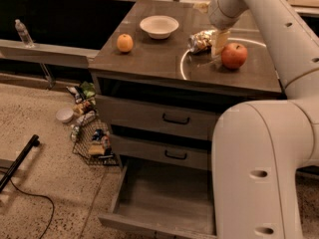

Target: Place orange can into bottom drawer

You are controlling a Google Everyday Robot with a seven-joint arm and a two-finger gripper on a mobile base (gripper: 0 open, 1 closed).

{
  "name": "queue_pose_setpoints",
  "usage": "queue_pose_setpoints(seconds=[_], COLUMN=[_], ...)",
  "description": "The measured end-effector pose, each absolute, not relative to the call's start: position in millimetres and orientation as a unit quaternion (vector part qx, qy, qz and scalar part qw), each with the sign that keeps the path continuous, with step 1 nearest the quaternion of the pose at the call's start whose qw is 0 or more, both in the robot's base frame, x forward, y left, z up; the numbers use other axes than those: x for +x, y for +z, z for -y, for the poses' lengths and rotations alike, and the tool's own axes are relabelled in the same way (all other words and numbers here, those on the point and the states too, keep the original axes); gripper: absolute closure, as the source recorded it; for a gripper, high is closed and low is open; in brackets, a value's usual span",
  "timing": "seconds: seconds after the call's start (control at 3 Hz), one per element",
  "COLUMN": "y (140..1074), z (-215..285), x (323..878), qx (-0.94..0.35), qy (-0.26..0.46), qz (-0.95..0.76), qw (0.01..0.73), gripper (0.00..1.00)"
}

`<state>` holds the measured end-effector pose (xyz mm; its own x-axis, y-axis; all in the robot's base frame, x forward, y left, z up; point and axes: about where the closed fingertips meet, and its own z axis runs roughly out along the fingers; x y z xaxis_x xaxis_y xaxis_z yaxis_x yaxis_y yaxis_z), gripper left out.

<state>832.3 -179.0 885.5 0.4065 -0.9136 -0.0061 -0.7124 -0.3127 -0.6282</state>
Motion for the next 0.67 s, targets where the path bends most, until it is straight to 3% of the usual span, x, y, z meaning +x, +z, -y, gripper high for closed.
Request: queue_pose_setpoints(seconds=[0.67], y=[856], z=[161], x=[823], qx=[-0.836], qy=[-0.133], qz=[-0.478], qw=[0.235], gripper=[0.02])
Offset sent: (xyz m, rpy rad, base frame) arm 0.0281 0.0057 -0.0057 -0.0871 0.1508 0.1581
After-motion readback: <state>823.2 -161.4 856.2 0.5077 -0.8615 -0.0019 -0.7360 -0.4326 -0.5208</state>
